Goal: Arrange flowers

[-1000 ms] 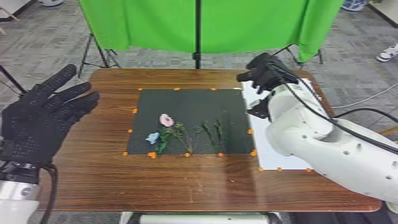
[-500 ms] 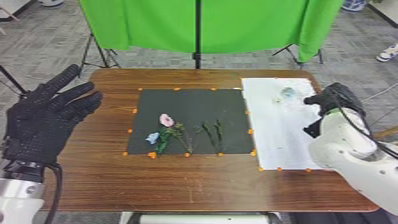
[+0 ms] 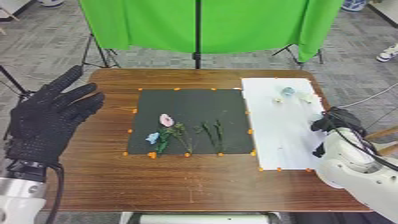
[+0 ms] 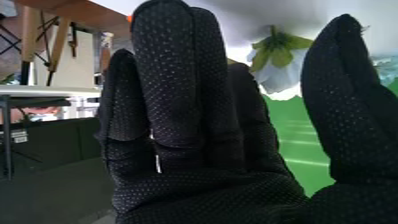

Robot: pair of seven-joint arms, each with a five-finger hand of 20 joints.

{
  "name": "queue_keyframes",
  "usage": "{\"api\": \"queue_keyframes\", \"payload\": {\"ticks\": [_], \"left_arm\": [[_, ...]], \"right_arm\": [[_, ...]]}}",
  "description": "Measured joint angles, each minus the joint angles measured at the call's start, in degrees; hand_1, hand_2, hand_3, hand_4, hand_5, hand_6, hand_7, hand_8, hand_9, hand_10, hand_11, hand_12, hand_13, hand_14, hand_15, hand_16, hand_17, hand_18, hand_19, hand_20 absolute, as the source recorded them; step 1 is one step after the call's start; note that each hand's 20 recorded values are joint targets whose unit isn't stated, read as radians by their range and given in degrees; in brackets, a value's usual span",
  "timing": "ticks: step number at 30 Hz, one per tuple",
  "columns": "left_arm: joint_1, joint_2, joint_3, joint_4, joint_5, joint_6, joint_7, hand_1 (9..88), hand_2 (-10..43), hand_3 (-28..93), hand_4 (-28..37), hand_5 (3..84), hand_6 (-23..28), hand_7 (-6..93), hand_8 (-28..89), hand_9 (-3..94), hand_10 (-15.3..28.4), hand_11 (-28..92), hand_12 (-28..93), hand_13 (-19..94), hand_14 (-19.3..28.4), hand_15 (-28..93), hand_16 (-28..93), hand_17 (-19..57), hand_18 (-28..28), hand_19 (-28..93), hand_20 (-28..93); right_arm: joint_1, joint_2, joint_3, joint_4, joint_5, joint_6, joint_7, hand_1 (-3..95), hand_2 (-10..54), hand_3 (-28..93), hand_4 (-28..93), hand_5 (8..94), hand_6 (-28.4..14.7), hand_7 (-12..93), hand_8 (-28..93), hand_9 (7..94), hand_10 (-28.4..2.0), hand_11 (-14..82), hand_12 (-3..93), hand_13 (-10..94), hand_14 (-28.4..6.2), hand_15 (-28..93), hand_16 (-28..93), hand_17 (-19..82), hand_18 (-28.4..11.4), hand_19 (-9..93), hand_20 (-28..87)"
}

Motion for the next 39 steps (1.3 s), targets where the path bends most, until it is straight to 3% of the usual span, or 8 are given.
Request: {"api": "queue_keyframes", "payload": {"ticks": [7,12,19,22,25,27,34,39], "left_arm": [[-0.91,-0.02,-0.01,0.23,0.07,-0.33,-1.32,22.9,7.5,76,-25.0,32.5,7.7,16.0,-11,30.8,20.7,25,11,24,28.4,44,-7,-4.5,28.4,51,40],[-1.22,-0.14,-0.03,0.33,0.13,-0.72,-2.08,23.0,7.4,76,-24.8,32.5,7.7,16.0,-11,30.8,20.7,25,11,24,28.4,44,-7,-4.5,28.4,51,41],[-1.79,-0.33,-0.01,0.5,0.18,-1.14,-2.68,23.0,7.3,76,-24.7,32.6,7.7,16.0,-11,30.8,20.7,25,11,24,28.4,44,-7,-4.5,28.4,51,41],[-2.12,-0.33,0.1,0.6,0.18,-1.14,-2.71,23.1,7.2,76,-24.7,32.6,7.7,16.1,-11,30.8,20.7,24,11,24,28.4,44,-7,-4.4,28.4,51,41],[-2.25,-0.34,0.21,0.64,0.19,-1.16,-2.72,23.1,7.2,76,-24.8,32.6,7.7,16.0,-11,30.8,20.7,25,11,24,28.4,44,-7,-4.5,28.4,51,41],[-2.24,-0.4,0.21,0.64,0.24,-1.19,-2.71,23.2,7.3,76,-24.8,32.7,7.7,16.0,-11,30.8,20.8,24,11,24,28.4,44,-7,-4.5,28.4,51,41],[-1.38,-0.65,-0.38,0.45,0.34,-1.2,-2.25,23.2,7.3,76,-24.8,32.8,7.8,16.0,-11,30.9,20.8,25,11,24,28.4,44,-7,-4.5,28.4,51,41],[-0.3,-0.65,-1.63,-0.05,0.53,-1.24,-1.83,23.1,7.3,76,-24.8,32.8,7.8,16.1,-11,30.9,20.8,25,11,24,28.4,44,-7,-4.5,28.4,51,41]], "right_arm": [[3.93,-0.1,-4.02,0.54,-2.4,0.04,1.07,37.3,-9.5,71,-28,44.7,-3.1,11,-11,74.7,-14.8,23.3,14.9,77,-9.1,55,15,41,-21.7,93,4],[4.67,0.06,-5.6,0.41,-2.86,0.33,0.94,38.4,-9.5,70,-28,45.9,-0.1,12,-11,74.5,-14.7,23.1,14.7,76,-9.2,55,15,40,-21.5,93,2],[8.17,-0.3,-11.89,1.16,-2.73,0.03,-0.11,41.8,-9.5,69,-28,56.1,3.9,14,-13,76.2,-12.2,21.1,14.6,76,-9.0,54,15,40,-21.2,91,1],[10.43,-0.61,-14.95,1.96,-3.06,0.29,-0.57,45.9,-9.5,69,-28,64.8,5.5,14,-13,80.9,-10.0,19.5,15.2,80,-7.4,50,16,41,-20.4,90,1],[14.25,-0.85,-19.83,2.99,-4.89,2.1,-0.62,54.3,-9.5,60,-28,75.9,5.4,13,-4,89.3,-6.7,11.7,24.5,84,-5.3,47,19,43,-19.0,91,3],[16.24,-1.13,-22.6,3.57,-6.58,4.02,-0.64,58.9,-9.5,58,-28,85.2,5.0,15,0,93.4,-4.8,14.4,26.5,87,-3.7,46,21,46,-17.4,92,3],[16.72,-2.14,-24.03,4.21,-12.56,10.09,-1.18,60.0,-9.5,60,-28,87.7,4.1,15,2,93.7,-5.0,18.7,25.8,89,-2.9,46,22,46,-16.9,93,4],[16.76,-2.22,-24.27,0.05,-12.81,13.19,-4.23,59.3,-9.5,61,-28,87.7,4.0,15,2,93.7,-5.1,19.3,25.8,88,-2.7,46,23,45,-16.8,93,7]]}}
